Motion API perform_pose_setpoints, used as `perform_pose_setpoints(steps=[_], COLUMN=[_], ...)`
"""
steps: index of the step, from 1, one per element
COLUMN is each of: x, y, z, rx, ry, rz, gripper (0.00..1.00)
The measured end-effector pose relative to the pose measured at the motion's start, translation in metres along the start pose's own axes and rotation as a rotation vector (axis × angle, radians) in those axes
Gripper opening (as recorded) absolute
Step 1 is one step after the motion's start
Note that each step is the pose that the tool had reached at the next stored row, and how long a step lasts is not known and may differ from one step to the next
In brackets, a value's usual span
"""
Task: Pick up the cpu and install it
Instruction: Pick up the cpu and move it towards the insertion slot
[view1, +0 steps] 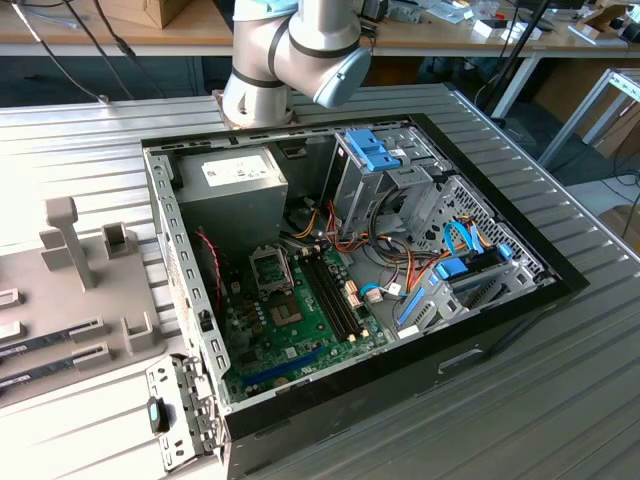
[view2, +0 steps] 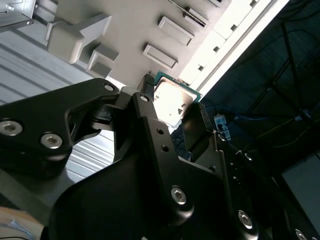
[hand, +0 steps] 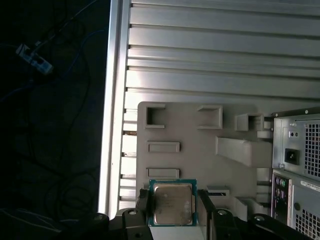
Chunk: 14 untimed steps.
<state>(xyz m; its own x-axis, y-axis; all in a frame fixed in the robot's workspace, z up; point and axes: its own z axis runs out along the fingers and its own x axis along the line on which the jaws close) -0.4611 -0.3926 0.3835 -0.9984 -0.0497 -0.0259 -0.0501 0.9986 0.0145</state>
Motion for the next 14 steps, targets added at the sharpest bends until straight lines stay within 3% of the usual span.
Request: perform_pose_setpoints(steps=[9, 14], x=[-0.0001, -0.0040], y=[0.0000, -0.0002], z=[-0.0008, -0.0008], rx=[-0.0003, -0.0003], ry=[-0.0001, 0.0000], rz=[0.000, 0.000], gripper=[0.47, 0.47])
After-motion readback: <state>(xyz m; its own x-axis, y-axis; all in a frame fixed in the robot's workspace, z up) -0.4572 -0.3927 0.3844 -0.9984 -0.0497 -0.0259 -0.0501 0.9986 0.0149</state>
